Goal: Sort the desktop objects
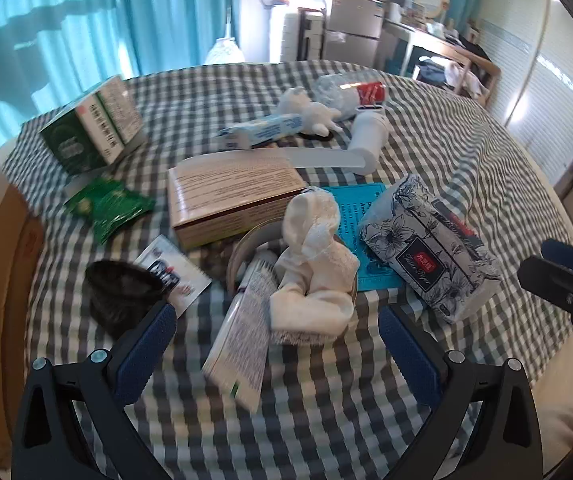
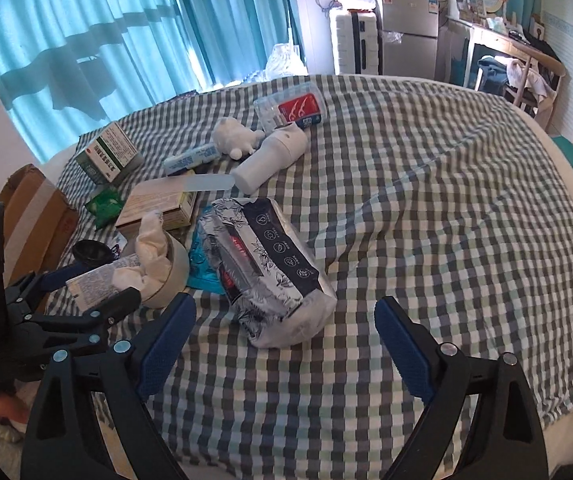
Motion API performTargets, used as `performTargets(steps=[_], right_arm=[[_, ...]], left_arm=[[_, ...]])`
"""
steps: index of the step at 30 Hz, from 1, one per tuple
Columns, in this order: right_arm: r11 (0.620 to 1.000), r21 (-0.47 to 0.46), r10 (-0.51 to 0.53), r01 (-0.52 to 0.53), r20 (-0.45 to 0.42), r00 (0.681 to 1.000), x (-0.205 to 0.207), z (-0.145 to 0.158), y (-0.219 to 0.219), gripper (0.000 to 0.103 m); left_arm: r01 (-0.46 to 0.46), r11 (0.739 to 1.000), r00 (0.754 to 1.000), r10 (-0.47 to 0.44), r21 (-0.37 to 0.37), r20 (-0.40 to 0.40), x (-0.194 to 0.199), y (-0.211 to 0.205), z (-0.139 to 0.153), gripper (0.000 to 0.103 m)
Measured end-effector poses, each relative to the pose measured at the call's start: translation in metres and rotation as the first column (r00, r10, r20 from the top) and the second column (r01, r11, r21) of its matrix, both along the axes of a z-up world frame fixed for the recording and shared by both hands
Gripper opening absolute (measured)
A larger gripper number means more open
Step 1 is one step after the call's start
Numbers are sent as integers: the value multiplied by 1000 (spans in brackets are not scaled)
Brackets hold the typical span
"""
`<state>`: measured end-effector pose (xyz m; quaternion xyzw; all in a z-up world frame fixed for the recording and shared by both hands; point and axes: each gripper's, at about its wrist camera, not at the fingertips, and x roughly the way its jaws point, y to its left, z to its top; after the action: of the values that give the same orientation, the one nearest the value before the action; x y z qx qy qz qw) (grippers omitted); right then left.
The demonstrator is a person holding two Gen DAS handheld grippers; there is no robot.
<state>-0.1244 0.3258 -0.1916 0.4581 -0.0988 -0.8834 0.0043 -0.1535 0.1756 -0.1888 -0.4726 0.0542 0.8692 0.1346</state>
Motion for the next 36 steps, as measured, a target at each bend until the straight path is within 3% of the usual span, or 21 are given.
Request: performTargets(steps=[4,10,11,13,14,16,17,19,25,29,33,36], right_arm=[[1000,-4,7,-7,36,999,-20,-13,-1,91],[1000,23,12,-13,35,999,-41,-24,-9,91],[1000,25,15,-16,37,999,-44,-25,-9,91],[999,16,31,-32,50,998,-51,-30,-12,91],[999,15,38,-39,64,997,-54,-33,-14,91],[998,10,58,-59,93,994,-58,-41,-18,66],[998,5,65,-66,117,991,-59,-46,-20,41],[998,-14,67,-65,139,988,-56,-50,-19,39],[999,-34,13,-10,77,997,-31,-30,-13,32],[999,-48,-11,13,46,999,-16,-13,-12,30],[998,-59,-26,25,-1,1000,2,7,-11,30],[997,-68,-27,25,-22,999,12,21,-15,30]], left_arm=[[59,998,998,-59,-6,9,-24,-4,-20,103],[97,995,991,-98,12,92,-51,-7,-41,103],[101,995,990,-103,25,91,-52,-9,-42,102],[96,994,991,-100,48,89,-53,-15,-42,86],[88,995,991,-93,54,100,-54,-18,-43,86],[79,993,991,-88,87,105,-53,-25,-38,86],[76,993,991,-85,92,99,-52,-27,-35,86],[76,993,993,-84,94,82,-48,-31,-27,86],[38,977,999,-35,210,-16,-26,-45,27,86],[44,971,997,-27,236,-76,-14,-50,63,86],[33,934,992,13,357,-125,0,-66,103,86],[21,921,984,50,389,-170,9,-73,124,90]])
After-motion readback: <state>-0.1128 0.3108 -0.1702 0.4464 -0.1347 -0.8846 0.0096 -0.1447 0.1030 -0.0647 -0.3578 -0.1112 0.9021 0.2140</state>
